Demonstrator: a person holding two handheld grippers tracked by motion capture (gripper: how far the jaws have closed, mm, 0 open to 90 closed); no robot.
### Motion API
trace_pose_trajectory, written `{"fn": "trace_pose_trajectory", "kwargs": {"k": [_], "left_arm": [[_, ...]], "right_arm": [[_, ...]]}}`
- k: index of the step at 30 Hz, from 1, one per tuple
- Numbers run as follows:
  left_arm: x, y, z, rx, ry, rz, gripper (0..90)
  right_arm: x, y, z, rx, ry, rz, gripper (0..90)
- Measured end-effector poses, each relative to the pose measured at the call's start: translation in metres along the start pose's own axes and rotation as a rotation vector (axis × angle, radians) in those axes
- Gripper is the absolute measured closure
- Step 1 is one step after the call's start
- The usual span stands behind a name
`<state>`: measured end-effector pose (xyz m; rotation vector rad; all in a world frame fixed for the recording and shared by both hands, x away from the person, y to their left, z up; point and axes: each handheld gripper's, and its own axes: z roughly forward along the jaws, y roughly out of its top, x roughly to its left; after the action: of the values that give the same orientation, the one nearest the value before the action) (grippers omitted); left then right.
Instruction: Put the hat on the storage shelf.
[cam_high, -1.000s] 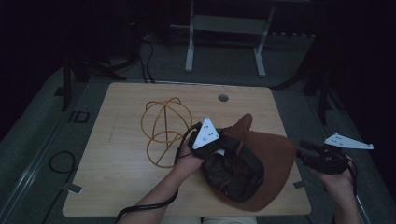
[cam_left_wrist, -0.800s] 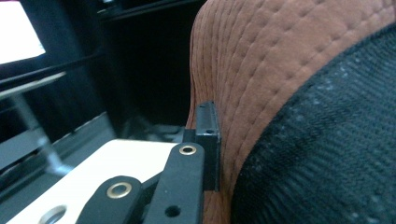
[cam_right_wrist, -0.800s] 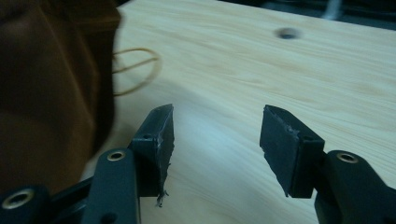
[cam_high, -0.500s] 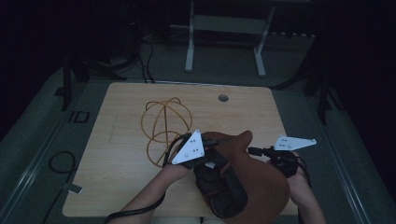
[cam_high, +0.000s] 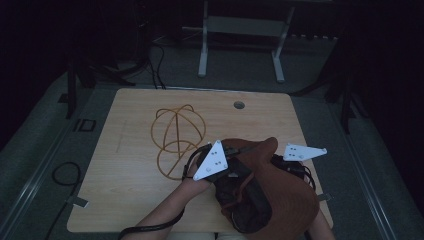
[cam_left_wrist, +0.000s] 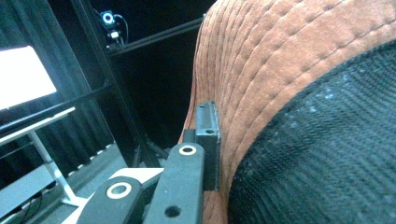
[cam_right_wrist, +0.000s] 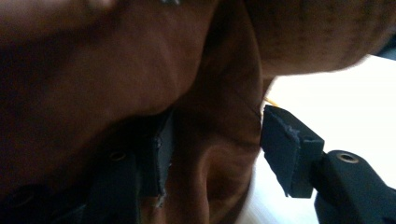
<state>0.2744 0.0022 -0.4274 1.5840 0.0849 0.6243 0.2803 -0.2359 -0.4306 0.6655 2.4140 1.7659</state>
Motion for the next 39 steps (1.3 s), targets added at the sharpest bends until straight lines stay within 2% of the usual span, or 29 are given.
{"fn": "trace_pose_trajectory", "kwargs": {"k": [2, 3, 5, 6, 9, 10, 11, 12, 14, 16, 18, 21, 22, 23, 26, 28, 29, 34, 36, 38, 39], "left_arm": [[-0.001, 0.001, 0.001, -0.007, 0.004, 0.0, 87.0], [-0.004, 0.003, 0.004, -0.018, 0.001, -0.007, 87.0], [-0.005, 0.003, 0.005, -0.019, -0.011, -0.013, 86.9], [-0.007, 0.004, 0.006, -0.012, 0.008, -0.004, 86.9], [-0.008, 0.003, 0.007, -0.004, -0.002, -0.011, 86.9], [-0.008, 0.003, 0.007, -0.004, -0.002, -0.011, 86.9], [-0.006, 0.002, 0.008, -0.001, -0.031, -0.012, 86.8], [-0.005, 0.002, 0.008, 0.006, -0.038, -0.017, 86.7], [-0.004, 0.002, 0.008, 0.018, -0.038, -0.02, 86.2], [-0.003, 0.002, 0.008, 0.023, -0.043, -0.029, 85.3], [-0.002, 0.002, 0.009, 0.03, -0.048, -0.023, 84.5], [-0.003, 0.003, 0.009, 0.03, -0.042, -0.023, 79.8], [-0.003, 0.005, 0.01, 0.018, -0.017, -0.029, 73.9], [-0.003, 0.005, 0.01, 0.018, -0.017, -0.029, 68.4], [0.002, 0.013, 0.011, 0.067, -0.01, -0.091, 58.1], [0.006, 0.015, 0.009, 0.067, -0.017, -0.126, 50.7], [0.006, 0.016, 0.007, 0.069, -0.018, -0.13, 47.6], [0.005, 0.019, 0.0, 0.079, -0.022, -0.119, 45.7], [0.006, 0.019, -0.004, 0.084, -0.013, -0.125, 45.6], [0.008, 0.018, -0.009, 0.083, -0.004, -0.147, 45.5], [0.009, 0.016, -0.015, 0.091, 0.016, -0.153, 44.2]], "right_arm": [[0.0, 0.001, 0.0, -0.013, 0.008, -0.001, 44.0], [0.002, 0.005, 0.0, -0.035, -0.01, -0.021, 42.5], [0.002, 0.007, 0.001, -0.044, -0.005, -0.019, 42.9], [0.002, 0.007, 0.002, -0.044, -0.006, -0.02, 42.9], [0.0, 0.008, 0.005, -0.04, -0.003, -0.02, 45.1], [0.0, 0.008, 0.006, -0.038, 0.002, -0.024, 48.5], [0.0, 0.008, 0.007, -0.027, 0.02, -0.028, 52.9], [0.0, 0.008, 0.008, -0.02, 0.028, -0.033, 55.8], [0.001, 0.008, 0.009, -0.008, 0.041, -0.032, 66.7], [0.001, 0.008, 0.009, 0.003, 0.03, -0.029, 80.0], [0.0, 0.008, 0.008, 0.007, 0.038, -0.009, 85.5], [0.0, 0.007, 0.007, 0.003, 0.038, -0.004, 86.6], [0.0, 0.007, 0.004, -0.006, 0.052, -0.005, 86.9], [0.0, 0.007, 0.002, -0.012, 0.055, 0.0, 87.1], [0.0, 0.008, -0.002, -0.017, 0.058, 0.007, 87.2], [-0.002, 0.008, -0.005, -0.025, 0.052, 0.012, 87.3], [-0.003, 0.008, -0.007, -0.035, 0.061, 0.025, 87.3], [-0.007, 0.012, -0.019, -0.074, 0.041, 0.03, 87.5], [-0.007, 0.014, -0.021, -0.083, 0.034, 0.027, 87.4], [-0.008, 0.019, -0.024, -0.095, 0.012, 0.016, 87.5], [-0.008, 0.021, -0.025, -0.1, 0.007, 0.015, 87.5]]}}
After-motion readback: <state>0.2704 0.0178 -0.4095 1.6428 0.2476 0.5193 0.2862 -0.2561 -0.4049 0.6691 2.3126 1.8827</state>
